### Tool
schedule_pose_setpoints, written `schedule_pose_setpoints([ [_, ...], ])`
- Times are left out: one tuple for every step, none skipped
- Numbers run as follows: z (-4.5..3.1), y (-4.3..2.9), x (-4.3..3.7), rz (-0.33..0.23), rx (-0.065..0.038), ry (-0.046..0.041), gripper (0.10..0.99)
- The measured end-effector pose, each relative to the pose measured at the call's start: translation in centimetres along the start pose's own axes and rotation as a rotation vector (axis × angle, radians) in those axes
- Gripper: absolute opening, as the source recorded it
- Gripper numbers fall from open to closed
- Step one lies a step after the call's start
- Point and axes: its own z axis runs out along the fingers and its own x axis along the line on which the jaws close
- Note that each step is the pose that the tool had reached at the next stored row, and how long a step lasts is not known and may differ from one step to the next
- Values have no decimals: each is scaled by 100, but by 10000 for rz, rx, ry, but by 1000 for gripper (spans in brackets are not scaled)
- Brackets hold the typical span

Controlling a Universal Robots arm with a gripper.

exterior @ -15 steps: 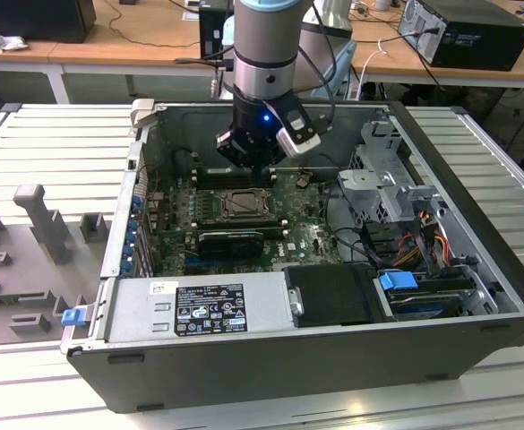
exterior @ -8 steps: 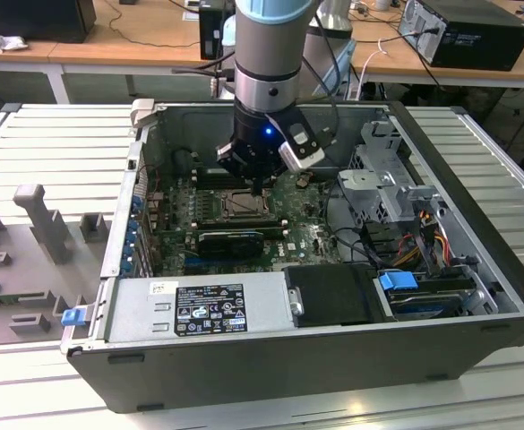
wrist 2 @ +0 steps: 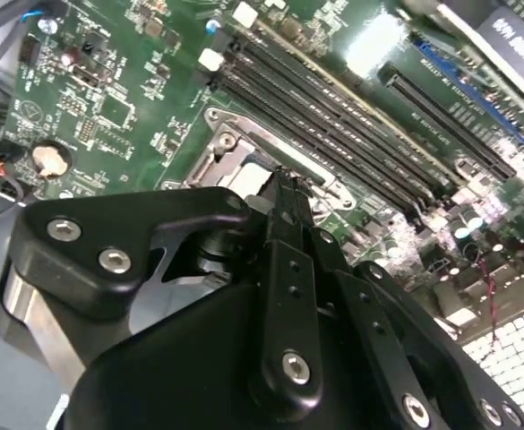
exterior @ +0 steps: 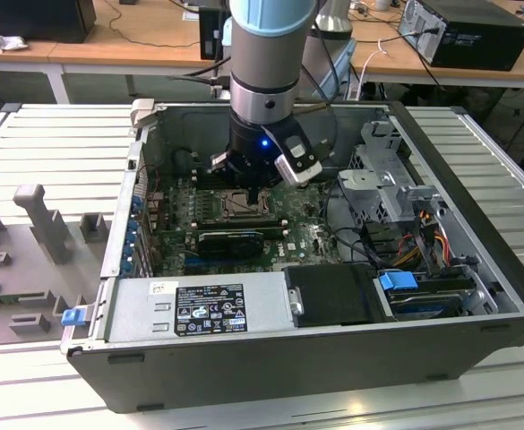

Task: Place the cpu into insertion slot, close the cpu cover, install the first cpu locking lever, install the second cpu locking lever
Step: 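Install the second cpu locking lever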

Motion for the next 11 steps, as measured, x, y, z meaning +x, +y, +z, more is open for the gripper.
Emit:
schedule_pose_setpoints([
  [9,-8,48,-3,-11,2,106],
  [16,-14,83,-3,-18,1,106],
  [32,-30,146,-2,-27,1,106],
  [39,-37,184,-1,-34,8,106],
  [46,-41,214,-1,-39,16,106],
  [62,-43,236,1,-43,25,106],
  [74,-46,245,2,-42,28,106],
  [96,-51,254,2,-42,30,106],
  [115,-55,259,2,-42,30,106],
  [132,-58,260,1,-42,30,106],
  [153,-61,261,-1,-42,31,106],
])
